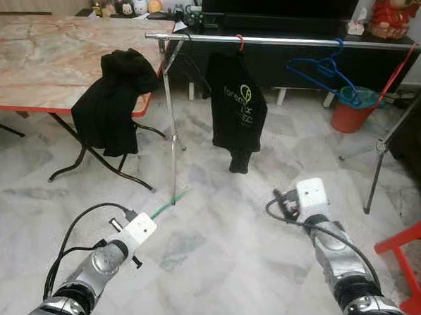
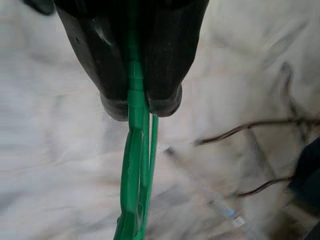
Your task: Hang hanger
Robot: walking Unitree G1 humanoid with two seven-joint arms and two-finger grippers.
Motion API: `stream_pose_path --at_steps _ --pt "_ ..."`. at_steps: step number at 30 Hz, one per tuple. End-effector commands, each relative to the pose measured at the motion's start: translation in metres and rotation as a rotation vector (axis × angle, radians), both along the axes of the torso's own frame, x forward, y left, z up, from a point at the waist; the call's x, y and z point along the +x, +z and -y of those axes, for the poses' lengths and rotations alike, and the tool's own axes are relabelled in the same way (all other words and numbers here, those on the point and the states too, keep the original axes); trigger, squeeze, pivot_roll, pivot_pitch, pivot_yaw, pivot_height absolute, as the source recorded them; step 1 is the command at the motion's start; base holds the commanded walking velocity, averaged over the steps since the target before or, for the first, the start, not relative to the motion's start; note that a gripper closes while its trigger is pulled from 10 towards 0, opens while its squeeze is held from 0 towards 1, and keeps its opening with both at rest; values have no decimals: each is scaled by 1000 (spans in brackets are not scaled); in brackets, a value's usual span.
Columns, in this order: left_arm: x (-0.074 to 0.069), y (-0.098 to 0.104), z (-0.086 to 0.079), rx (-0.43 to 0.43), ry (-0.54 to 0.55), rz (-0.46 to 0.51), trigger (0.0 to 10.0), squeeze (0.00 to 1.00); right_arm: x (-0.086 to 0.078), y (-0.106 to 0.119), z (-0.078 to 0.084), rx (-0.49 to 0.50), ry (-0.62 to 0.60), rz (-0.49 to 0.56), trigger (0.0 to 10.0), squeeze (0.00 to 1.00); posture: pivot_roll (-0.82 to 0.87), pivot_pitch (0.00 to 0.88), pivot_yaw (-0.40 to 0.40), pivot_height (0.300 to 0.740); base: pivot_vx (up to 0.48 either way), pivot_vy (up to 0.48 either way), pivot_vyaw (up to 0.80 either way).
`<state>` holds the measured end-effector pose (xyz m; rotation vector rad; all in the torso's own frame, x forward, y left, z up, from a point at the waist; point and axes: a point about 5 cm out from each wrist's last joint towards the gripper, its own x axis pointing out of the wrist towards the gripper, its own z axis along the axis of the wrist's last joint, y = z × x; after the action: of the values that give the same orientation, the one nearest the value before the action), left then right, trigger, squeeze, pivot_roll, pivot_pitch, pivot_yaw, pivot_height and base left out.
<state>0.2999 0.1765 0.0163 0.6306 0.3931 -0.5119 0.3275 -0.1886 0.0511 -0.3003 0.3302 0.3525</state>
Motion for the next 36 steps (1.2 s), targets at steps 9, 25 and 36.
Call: stream_pose_path --at_steps 9,25,36 --pt "-1 34 0 18 -470 -207 10000 0 -45 16 1 -77 756 -238 10000 0 -112 0 12 740 0 0 0" --pt "-23 99 26 -40 -820 -330 10000 0 -78 64 -19 36 1144 -308 10000 0 -100 0 5 740 0 0 0" --pt "-37 111 53 -118 -916 -376 10000 0 -64 62 -32 -22 1069 -245 10000 0 -110 0 6 740 0 0 0"
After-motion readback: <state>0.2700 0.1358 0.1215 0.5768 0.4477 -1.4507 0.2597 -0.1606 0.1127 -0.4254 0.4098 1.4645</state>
